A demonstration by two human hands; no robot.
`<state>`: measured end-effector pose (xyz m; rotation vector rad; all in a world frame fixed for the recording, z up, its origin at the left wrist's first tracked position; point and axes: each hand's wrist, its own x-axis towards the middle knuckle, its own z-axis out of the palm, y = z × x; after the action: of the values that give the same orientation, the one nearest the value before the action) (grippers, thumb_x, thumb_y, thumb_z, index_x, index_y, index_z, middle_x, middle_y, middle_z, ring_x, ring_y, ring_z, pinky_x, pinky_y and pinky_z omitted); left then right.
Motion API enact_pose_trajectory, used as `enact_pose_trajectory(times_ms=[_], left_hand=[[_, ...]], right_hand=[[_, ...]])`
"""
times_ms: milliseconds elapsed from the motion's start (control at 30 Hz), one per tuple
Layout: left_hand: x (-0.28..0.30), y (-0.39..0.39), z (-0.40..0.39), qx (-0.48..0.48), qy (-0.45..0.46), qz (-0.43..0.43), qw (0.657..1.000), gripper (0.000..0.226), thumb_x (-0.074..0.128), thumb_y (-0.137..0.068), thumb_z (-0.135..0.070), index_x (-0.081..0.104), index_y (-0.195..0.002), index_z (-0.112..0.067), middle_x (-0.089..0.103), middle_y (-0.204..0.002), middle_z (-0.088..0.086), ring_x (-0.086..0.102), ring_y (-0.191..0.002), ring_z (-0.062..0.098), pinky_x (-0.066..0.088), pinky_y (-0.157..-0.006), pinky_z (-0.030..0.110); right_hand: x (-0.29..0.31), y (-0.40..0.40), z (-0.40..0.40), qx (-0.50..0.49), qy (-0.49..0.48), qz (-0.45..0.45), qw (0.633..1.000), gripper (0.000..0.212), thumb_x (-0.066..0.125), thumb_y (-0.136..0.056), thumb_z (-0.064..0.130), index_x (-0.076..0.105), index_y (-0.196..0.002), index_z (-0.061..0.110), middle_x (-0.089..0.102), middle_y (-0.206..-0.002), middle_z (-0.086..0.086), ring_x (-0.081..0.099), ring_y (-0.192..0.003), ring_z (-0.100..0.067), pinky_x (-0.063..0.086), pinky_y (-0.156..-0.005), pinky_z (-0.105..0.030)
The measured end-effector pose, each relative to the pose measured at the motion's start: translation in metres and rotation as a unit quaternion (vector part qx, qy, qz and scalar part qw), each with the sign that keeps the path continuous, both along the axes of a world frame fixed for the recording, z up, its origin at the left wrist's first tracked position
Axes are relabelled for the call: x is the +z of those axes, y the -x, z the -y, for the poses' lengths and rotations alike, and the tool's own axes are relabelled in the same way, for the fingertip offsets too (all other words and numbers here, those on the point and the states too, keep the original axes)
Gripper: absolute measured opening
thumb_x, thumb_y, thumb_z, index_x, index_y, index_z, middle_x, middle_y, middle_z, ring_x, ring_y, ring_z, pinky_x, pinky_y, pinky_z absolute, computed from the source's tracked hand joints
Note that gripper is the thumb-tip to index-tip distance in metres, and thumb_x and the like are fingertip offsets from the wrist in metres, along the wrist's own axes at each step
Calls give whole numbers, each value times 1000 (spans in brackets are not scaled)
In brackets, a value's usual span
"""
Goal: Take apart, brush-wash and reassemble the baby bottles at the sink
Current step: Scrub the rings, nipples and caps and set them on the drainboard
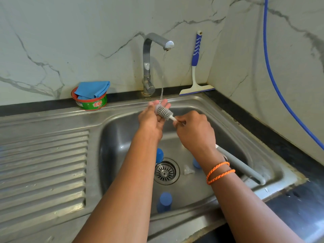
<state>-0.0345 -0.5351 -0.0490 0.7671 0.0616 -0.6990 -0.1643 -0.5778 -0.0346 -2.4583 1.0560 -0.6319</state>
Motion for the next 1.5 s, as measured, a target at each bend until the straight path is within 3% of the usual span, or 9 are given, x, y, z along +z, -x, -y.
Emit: enact_pose_trajectory(times_ms=[167, 333, 567, 733, 967, 1067, 1267, 1367, 1500], left_hand=[[1, 6, 1, -47, 49, -24, 997, 26, 46, -111, -21, 59, -121, -1, 77, -111, 18, 74, -106, 29, 65, -70, 35], [-3, 7, 5, -52, 48, -7, 997, 24, 55, -106, -11, 63, -125, 2, 73, -123, 19, 68, -122, 30, 58, -99, 39], [-3, 2, -4, -9, -18, -13, 1000, 40, 81, -89, -21, 70, -123, -3, 78, -110, 14, 76, -103, 27, 63, -89, 36], [3, -8, -13, -13, -28, -25, 999, 24, 79, -90, -24, 77, -108, -8, 73, -92, 9, 75, -83, 23, 64, -81, 34], [-4, -4, -5, -27, 27, -25, 999, 27, 69, -100, -25, 72, -119, -6, 79, -108, 10, 76, -104, 23, 59, -98, 38], [-6, -2, -1, -36, 36, 2, 999, 23, 62, -104, -24, 73, -118, -10, 78, -114, 9, 73, -113, 24, 55, -104, 38], [-5, -4, 1, 57, -60, 90, 993, 18, 77, -92, -15, 77, -109, -7, 80, -102, 8, 76, -104, 22, 61, -89, 31], [-4, -13, 0, 91, -106, 123, 982, 15, 83, -87, -16, 77, -98, -7, 79, -92, 11, 75, -87, 23, 62, -69, 27], [-1, -17, -4, 54, -98, 67, 991, 31, 81, -90, -22, 72, -111, -2, 77, -102, 16, 75, -85, 23, 65, -82, 41]], right_hand=[[2, 1, 2, -33, 28, 14, 999, 24, 60, -104, 34, 77, -120, 28, 70, -105, -10, 66, -98, -39, 52, -79, -41], [4, 1, 9, -24, 67, -24, 997, 25, 58, -106, 33, 74, -123, 26, 67, -104, -9, 65, -94, -36, 41, -72, -36], [18, 9, 22, 85, 89, -59, 991, 22, 60, -104, 32, 76, -119, 28, 65, -95, -6, 63, -84, -33, 53, -72, -41], [16, 9, 9, 106, 173, -35, 979, 20, 55, -105, 31, 74, -111, 30, 57, -82, -3, 52, -72, -33, 40, -62, -36], [-3, -4, 9, 53, 4, 36, 998, 27, 58, -103, 33, 61, -78, 23, 59, -79, -8, 56, -75, -38, 47, -64, -40], [-6, -8, 12, 38, -35, 60, 997, 23, 55, -103, 32, 65, -84, 23, 63, -85, -9, 59, -80, -38, 51, -69, -42], [0, -7, 15, 57, 43, -13, 997, 22, 52, -107, 35, 66, -100, 19, 57, -93, -9, 50, -79, -35, 37, -67, -37], [6, 0, 23, 108, 79, -26, 991, 26, 56, -104, 34, 56, -80, 25, 52, -80, -7, 50, -71, -35, 35, -60, -38], [6, 6, 31, 146, 74, -1, 987, 48, 60, -103, 31, 38, -61, 30, 44, -64, -1, 48, -64, -34, 37, -55, -41]])
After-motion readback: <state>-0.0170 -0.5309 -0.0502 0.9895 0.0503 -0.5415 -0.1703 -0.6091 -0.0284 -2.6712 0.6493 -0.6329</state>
